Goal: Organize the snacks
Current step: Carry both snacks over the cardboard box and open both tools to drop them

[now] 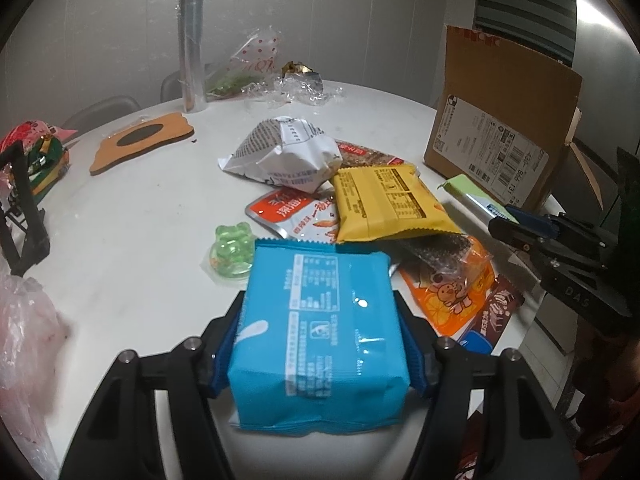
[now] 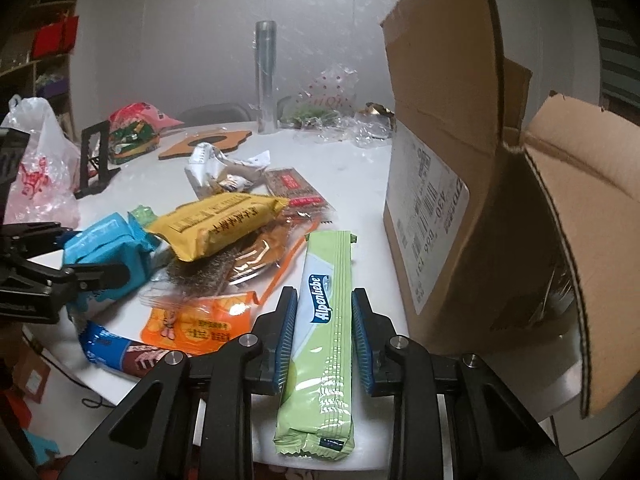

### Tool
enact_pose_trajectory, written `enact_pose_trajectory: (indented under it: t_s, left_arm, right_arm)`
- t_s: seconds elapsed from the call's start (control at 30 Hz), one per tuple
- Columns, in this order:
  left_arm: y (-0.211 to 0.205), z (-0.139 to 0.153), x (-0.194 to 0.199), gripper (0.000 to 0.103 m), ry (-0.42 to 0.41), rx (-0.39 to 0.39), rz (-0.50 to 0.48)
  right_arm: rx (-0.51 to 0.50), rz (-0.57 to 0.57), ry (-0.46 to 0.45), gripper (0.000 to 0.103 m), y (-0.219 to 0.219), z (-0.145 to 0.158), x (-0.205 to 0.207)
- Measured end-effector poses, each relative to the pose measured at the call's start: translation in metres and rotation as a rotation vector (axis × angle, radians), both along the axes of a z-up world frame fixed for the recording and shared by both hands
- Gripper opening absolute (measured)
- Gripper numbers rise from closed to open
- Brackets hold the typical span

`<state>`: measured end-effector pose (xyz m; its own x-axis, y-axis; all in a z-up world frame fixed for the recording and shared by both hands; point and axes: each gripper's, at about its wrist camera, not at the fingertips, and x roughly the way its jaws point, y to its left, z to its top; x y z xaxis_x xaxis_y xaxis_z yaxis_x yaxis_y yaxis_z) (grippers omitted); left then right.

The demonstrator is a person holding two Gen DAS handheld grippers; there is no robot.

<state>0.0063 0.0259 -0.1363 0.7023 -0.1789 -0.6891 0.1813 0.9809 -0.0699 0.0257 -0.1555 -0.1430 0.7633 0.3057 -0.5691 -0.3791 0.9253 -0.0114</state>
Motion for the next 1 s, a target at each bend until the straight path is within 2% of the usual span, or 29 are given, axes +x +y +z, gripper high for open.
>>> enact_pose_trajectory:
  t_s: [0.17, 0.63, 0.87, 1.0]
  left_arm:
    - [0.006, 0.006, -0.001, 0.063, -0.004, -0.016, 0.013]
    - [0.006, 0.061, -0.018, 0.063, -0.139, -0.008, 0.012]
    - [-0.004, 0.11, -0.022, 0.063, -0.248, 0.018, 0.0]
    - [-0.019, 0.143, -0.016, 0.063, -0.298, 0.003, -0.043]
  right_arm:
    - [0.005, 0.028, -0.035, 0.023, 0.004, 0.013, -0.009]
    - [0.022, 0.137, -0.155, 0.023, 0.023, 0.069, -0.017]
    - [0.057, 0.195, -0.202, 0.023, 0.023, 0.098, -0.02]
    - [0.085, 0.225, -0.239, 0.023, 0.013, 0.123, -0.022]
